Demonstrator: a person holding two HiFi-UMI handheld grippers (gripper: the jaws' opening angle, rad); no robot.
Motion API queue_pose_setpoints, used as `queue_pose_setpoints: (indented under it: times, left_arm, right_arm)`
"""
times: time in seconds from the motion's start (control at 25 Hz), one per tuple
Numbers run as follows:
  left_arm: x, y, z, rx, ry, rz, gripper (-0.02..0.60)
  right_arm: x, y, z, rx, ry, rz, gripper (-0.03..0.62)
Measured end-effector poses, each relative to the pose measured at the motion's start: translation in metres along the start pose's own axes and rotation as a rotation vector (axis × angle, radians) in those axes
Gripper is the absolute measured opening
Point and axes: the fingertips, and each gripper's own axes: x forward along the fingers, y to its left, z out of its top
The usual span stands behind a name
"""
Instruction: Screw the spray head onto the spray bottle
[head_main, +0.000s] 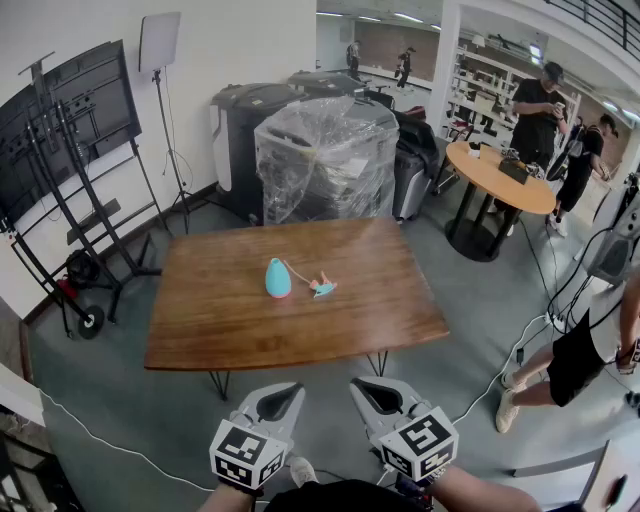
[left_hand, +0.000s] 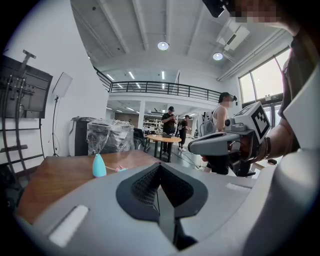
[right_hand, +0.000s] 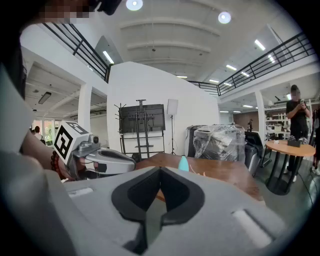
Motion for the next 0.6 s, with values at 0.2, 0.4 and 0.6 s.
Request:
queue_pose_setpoints:
  times: [0.2,0.4,0.6]
  left_arm:
    - [0.006,0.047,0.005,0.011,0.020,-0.027,0.015]
    - [0.021,0.073,0.003,0.009,0.036,-0.040,0.015]
    - [0.047,0.092,-0.006,0.007,0.076,-0.049,0.017]
  right_arm:
    - [0.049,0.002,0.018,0.002,-0.001,-0.013,-0.011]
    - [0.077,-0.007,0.020,0.008,0.022,-0.019,-0.011]
    - [0.098,-0.024,0.018,0.019,0.036,-0.020,-0.011]
